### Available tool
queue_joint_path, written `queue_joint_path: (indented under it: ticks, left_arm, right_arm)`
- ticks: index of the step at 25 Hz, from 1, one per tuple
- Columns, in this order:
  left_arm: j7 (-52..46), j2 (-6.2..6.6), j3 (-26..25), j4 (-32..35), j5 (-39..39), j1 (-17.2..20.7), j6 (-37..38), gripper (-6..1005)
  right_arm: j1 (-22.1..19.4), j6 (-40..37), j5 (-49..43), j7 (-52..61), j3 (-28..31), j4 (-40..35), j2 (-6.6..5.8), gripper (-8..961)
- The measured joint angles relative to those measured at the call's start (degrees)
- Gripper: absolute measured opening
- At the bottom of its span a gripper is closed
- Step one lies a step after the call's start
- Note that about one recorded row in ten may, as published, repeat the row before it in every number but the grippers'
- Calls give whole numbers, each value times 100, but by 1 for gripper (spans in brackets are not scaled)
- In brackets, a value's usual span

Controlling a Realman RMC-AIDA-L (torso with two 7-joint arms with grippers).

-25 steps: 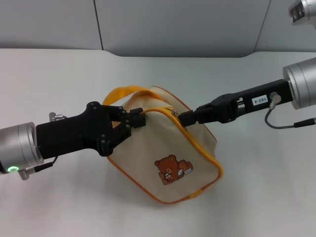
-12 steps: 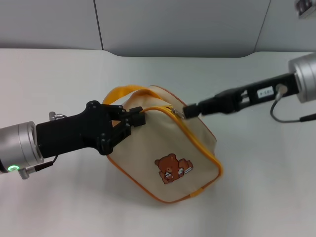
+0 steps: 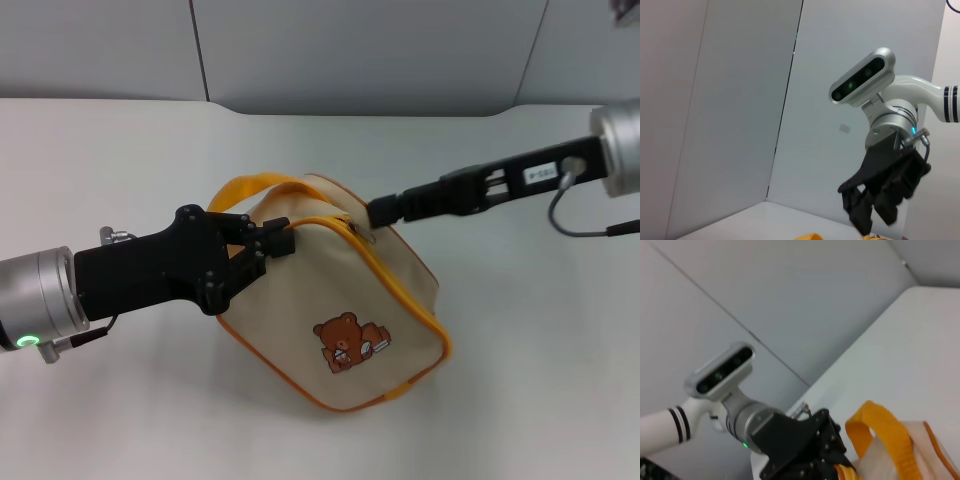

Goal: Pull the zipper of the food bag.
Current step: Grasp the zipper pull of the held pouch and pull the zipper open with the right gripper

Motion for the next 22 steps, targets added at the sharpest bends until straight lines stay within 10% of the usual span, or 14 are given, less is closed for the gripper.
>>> queue_joint_path:
  ticks: [8, 22]
  left_arm:
    - [19, 0, 0, 0, 0, 0, -8, 60]
    - [-12, 9, -18, 0, 3, -39, -20, 60]
  right_arm:
    - [153, 200, -44, -837, -183, 210, 1, 395]
    - [356, 116, -482, -1218, -290, 212, 19, 380]
